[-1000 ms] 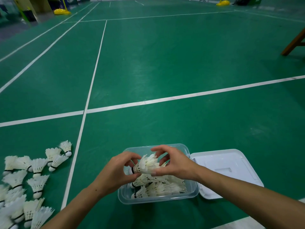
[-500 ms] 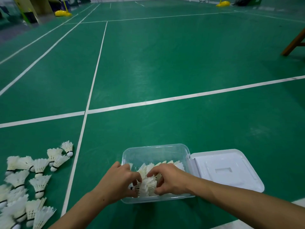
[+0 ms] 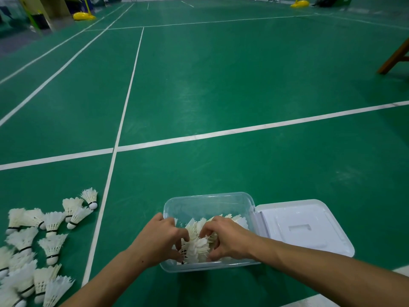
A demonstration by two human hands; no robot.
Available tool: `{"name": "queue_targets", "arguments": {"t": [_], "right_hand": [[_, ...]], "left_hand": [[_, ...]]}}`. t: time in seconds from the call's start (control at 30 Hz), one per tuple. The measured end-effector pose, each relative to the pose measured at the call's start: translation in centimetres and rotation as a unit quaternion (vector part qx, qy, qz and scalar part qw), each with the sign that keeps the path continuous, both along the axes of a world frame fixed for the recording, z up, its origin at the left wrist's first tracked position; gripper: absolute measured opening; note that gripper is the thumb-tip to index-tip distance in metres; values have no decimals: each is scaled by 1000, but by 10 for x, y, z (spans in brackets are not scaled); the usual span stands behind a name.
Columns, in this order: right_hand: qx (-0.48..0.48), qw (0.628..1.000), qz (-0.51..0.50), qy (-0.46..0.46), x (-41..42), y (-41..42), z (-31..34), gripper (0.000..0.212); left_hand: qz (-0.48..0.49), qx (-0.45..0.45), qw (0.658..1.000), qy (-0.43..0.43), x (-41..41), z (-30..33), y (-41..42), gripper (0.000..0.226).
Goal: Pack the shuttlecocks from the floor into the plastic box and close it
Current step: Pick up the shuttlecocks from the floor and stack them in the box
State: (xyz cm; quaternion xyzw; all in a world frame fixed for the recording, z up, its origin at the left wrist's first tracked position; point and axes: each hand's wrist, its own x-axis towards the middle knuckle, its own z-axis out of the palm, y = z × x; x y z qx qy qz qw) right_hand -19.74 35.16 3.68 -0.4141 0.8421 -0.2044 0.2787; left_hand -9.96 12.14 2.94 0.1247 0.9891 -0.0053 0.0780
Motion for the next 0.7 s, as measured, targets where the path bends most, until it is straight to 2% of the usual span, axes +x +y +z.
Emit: {"name": "queue_targets", "arguments": {"t": [0.43,0.7], "right_hand": [[0,1000,13,24,0,1,-8,56],[-20,1000,11,-6,-3,3,0,66]], "left_hand": [[50,28,998,-17,0,-3,0,43],[51,35,998,-26,1,-2,-1,50]]}}
